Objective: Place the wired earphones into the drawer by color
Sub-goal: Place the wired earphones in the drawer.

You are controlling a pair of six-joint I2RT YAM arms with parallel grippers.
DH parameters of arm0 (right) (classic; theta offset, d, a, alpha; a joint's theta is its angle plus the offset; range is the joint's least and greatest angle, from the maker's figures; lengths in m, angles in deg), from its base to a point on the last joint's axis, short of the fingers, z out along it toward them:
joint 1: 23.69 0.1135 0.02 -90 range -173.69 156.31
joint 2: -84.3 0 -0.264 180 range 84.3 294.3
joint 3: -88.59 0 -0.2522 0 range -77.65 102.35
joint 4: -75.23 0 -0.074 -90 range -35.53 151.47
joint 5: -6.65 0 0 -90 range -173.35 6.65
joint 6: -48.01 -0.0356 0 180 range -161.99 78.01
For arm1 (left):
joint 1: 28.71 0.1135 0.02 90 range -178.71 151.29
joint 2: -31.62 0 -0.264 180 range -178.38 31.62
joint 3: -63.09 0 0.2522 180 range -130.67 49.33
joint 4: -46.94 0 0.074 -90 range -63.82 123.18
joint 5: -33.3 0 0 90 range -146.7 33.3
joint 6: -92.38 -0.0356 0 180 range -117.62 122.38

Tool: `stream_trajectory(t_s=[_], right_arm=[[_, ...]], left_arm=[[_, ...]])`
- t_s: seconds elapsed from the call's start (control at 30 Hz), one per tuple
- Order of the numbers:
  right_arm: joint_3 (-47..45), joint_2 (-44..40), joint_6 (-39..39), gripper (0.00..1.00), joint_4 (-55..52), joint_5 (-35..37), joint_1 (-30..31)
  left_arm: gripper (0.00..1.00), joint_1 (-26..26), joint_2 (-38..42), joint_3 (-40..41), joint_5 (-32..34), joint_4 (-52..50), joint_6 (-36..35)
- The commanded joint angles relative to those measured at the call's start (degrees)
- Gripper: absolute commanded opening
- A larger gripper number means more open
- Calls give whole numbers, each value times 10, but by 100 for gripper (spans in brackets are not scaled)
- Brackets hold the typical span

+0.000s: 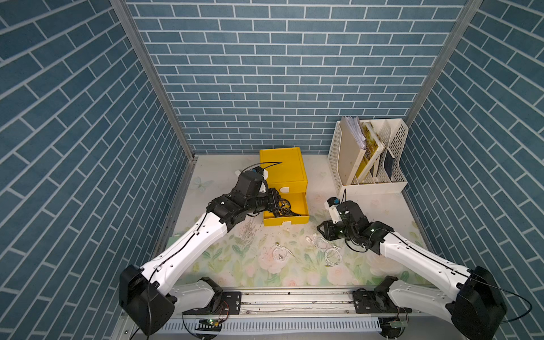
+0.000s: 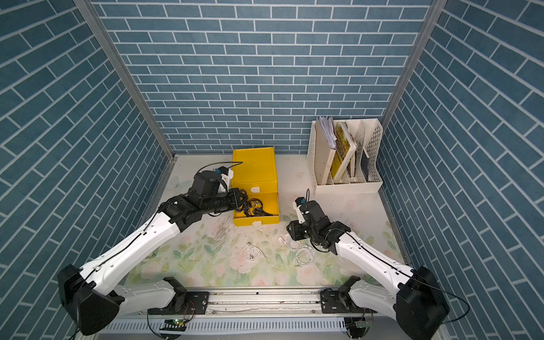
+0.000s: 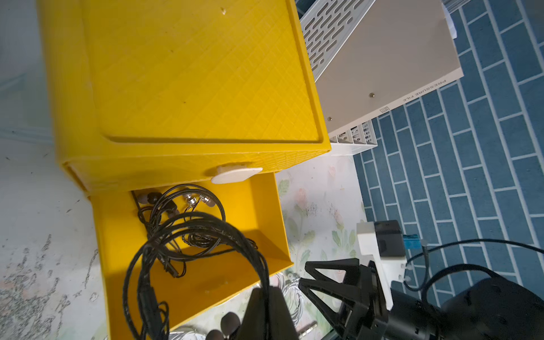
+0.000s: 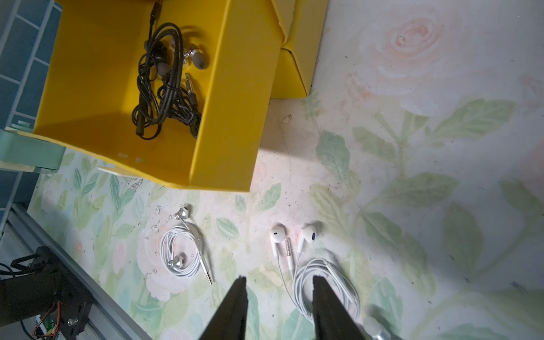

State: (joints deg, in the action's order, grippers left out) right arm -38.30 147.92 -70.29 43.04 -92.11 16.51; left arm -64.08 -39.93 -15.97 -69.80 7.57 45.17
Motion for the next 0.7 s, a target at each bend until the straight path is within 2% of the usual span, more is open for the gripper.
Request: stream_trajectory(t_s=[0.0,0.4,0.67], right_arm=[[-8,-13,0,40,-10,11,-1],[-12,-15,3,40,-11,14,-1],[-18,-28,5,40,-21,22,-1]], left_arm=[[1,-10,-19,-14,8,30,6],[0,-46,-105,-46,20,69,28],[0,-46,-114,-25,48,86,67]])
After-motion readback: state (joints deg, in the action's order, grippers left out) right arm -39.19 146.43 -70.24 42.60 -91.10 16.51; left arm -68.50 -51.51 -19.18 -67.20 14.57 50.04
